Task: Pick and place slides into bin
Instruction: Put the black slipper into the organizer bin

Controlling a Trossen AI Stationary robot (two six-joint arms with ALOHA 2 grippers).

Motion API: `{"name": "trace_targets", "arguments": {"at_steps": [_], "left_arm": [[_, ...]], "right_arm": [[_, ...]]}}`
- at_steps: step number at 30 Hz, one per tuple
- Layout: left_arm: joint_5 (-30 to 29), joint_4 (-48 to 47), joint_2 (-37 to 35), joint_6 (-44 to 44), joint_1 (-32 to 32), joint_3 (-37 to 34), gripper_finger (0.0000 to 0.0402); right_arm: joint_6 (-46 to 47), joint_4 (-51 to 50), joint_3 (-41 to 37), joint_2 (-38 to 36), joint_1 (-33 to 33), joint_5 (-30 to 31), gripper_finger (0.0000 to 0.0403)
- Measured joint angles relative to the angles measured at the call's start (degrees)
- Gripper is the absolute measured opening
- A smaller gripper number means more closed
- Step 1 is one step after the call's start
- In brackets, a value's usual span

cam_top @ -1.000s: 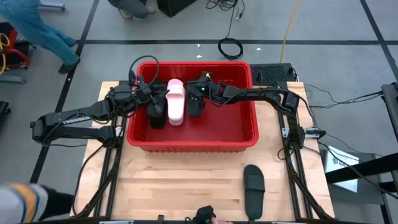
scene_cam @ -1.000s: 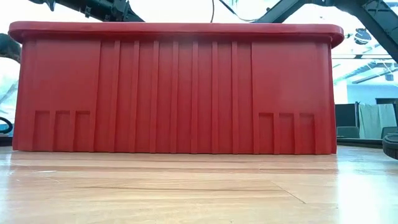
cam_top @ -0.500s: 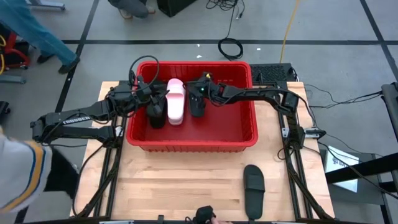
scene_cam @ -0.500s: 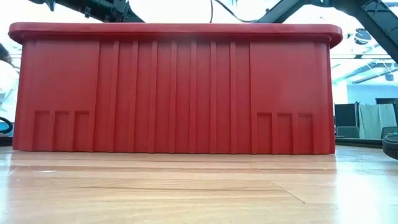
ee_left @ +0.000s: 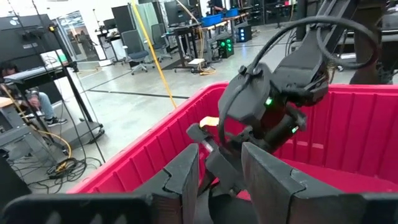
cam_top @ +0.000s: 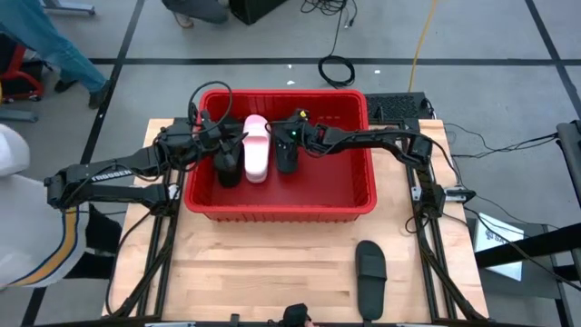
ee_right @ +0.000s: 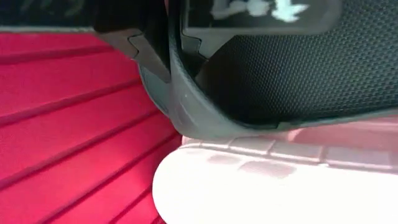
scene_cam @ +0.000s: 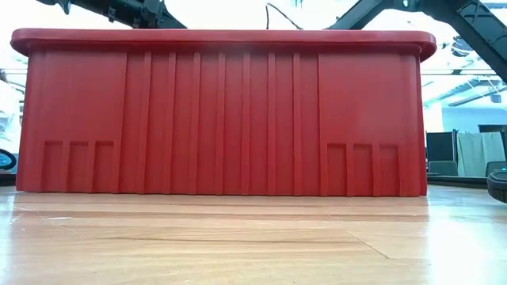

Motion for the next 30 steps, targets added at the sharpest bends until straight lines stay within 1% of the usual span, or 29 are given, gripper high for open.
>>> {"name": "trace_targets", "arguments": {"at_steps": [7, 10, 17, 24, 30], "left_arm": [[0.9, 0.0, 0.0, 0.0, -0.1, 0.0, 0.0127], [0.9, 0.0, 0.0, 0.0, -0.1, 0.0, 0.0127], [0.9, 0.1, 0.0, 0.1, -0.1, 0.0, 0.0127], [1.0, 0.1, 0.0, 0.1, -0.1, 0.0, 0.0127], [1.0, 0.1, 0.0, 0.0, 0.0, 0.0, 0.0127]], "right_arm": [[0.0, 2.5, 0.0, 3.0, 0.5, 0.9, 0.0004], [0.4, 2.5, 0.0, 3.2, 0.5, 2.3, 0.0004], [0.4, 3.4, 0.0, 3.1, 0.2, 1.8, 0.0006], [0.4, 3.9, 0.0, 3.1, 0.0, 2.0, 0.0037], [0.6, 4.3, 0.0, 3.0, -0.8, 1.7, 0.0076]]}}
